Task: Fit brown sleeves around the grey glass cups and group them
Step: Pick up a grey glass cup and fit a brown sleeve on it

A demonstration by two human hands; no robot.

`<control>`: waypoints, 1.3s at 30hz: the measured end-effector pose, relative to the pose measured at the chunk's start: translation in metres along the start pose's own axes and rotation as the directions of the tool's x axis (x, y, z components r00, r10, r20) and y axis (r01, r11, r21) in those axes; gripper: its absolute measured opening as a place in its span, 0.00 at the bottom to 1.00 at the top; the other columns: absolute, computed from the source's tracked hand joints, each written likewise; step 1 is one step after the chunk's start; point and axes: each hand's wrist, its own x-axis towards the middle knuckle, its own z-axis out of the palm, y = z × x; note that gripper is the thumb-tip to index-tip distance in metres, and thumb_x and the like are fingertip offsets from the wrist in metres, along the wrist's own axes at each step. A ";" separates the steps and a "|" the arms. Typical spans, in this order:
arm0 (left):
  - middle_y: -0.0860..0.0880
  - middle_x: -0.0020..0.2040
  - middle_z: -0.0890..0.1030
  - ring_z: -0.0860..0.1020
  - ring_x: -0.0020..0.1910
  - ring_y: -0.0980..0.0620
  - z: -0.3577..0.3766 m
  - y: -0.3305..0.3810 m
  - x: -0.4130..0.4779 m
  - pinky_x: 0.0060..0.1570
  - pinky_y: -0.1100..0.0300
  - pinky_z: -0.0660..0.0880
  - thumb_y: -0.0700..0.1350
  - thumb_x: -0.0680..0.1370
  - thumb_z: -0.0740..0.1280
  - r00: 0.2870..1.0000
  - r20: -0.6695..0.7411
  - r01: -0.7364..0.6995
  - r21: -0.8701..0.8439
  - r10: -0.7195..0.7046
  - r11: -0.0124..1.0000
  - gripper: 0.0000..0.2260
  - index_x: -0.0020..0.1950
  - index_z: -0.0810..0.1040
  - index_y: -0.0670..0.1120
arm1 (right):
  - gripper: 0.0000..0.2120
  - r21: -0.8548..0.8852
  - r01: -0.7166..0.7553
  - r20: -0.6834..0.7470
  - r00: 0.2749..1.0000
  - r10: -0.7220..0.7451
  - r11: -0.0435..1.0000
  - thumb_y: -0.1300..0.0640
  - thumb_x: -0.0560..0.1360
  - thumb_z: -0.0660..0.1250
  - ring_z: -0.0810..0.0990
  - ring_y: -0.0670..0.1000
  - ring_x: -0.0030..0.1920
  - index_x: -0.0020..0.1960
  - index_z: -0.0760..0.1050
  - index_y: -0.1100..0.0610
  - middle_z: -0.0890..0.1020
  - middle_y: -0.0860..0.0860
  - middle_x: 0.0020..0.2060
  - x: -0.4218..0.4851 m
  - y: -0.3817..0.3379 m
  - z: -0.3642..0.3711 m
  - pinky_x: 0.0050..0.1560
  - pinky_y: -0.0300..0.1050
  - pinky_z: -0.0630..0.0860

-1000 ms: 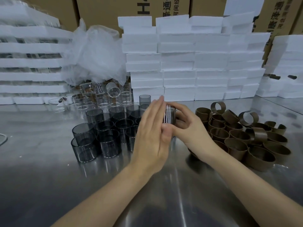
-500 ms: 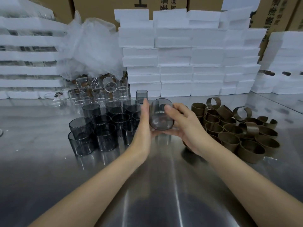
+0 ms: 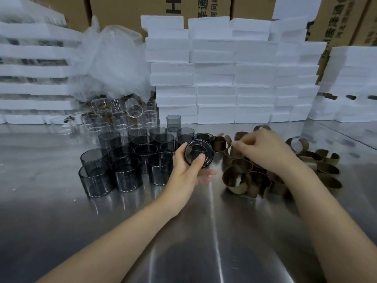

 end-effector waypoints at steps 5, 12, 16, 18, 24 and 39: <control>0.49 0.53 0.80 0.85 0.39 0.48 -0.003 0.003 -0.002 0.30 0.61 0.78 0.45 0.82 0.62 0.999 0.022 0.033 0.083 -0.035 0.996 0.18 0.71 0.65 0.46 | 0.13 -0.024 -0.041 0.359 0.932 0.047 0.999 0.36 0.66 0.73 0.80 0.41 0.42 0.38 0.84 0.44 0.84 0.42 0.34 -0.002 0.006 0.000 0.49 0.44 0.77; 0.47 0.55 0.81 0.85 0.40 0.47 -0.004 0.003 -0.002 0.32 0.62 0.79 0.40 0.82 0.62 0.995 0.031 0.094 0.035 -0.095 0.995 0.20 0.73 0.66 0.47 | 0.04 -0.036 0.080 0.315 0.947 -0.065 0.996 0.58 0.72 0.72 0.81 0.43 0.38 0.41 0.85 0.50 0.82 0.42 0.32 0.002 0.003 0.012 0.34 0.29 0.73; 0.52 0.54 0.81 0.85 0.39 0.45 -0.005 0.004 -0.002 0.31 0.62 0.79 0.38 0.81 0.63 0.995 0.032 0.099 -0.017 -0.098 0.995 0.21 0.73 0.66 0.50 | 0.07 0.127 0.105 0.100 0.988 -0.118 0.986 0.59 0.74 0.71 0.78 0.39 0.34 0.40 0.82 0.48 0.81 0.43 0.31 0.003 -0.001 0.007 0.32 0.26 0.69; 0.54 0.56 0.80 0.85 0.39 0.44 -0.006 0.004 -0.002 0.32 0.63 0.79 0.36 0.81 0.64 0.996 0.018 0.092 -0.046 -0.092 0.995 0.21 0.72 0.69 0.50 | 0.10 0.190 0.141 -0.029 0.990 -0.138 0.972 0.58 0.74 0.70 0.77 0.39 0.33 0.37 0.79 0.47 0.81 0.43 0.31 0.002 -0.005 0.005 0.33 0.26 0.68; 0.50 0.60 0.81 0.85 0.44 0.40 -0.006 0.005 -0.003 0.40 0.61 0.81 0.34 0.77 0.68 0.997 0.003 0.074 -0.061 -0.074 0.995 0.23 0.71 0.72 0.46 | 0.08 0.309 0.195 -0.235 0.964 -0.124 0.931 0.59 0.74 0.70 0.80 0.45 0.28 0.38 0.76 0.60 0.82 0.53 0.29 -0.003 -0.020 0.019 0.35 0.40 0.76; 0.42 0.63 0.78 0.83 0.52 0.45 -0.001 0.006 -0.008 0.47 0.46 0.82 0.38 0.76 0.70 0.999 0.036 -0.017 0.118 0.012 0.993 0.22 0.70 0.73 0.41 | 0.20 0.133 0.386 -0.239 0.906 -0.349 0.913 0.61 0.72 0.67 0.72 0.55 0.30 0.28 0.60 0.53 0.74 0.55 0.25 -0.011 -0.033 0.027 0.35 0.47 0.68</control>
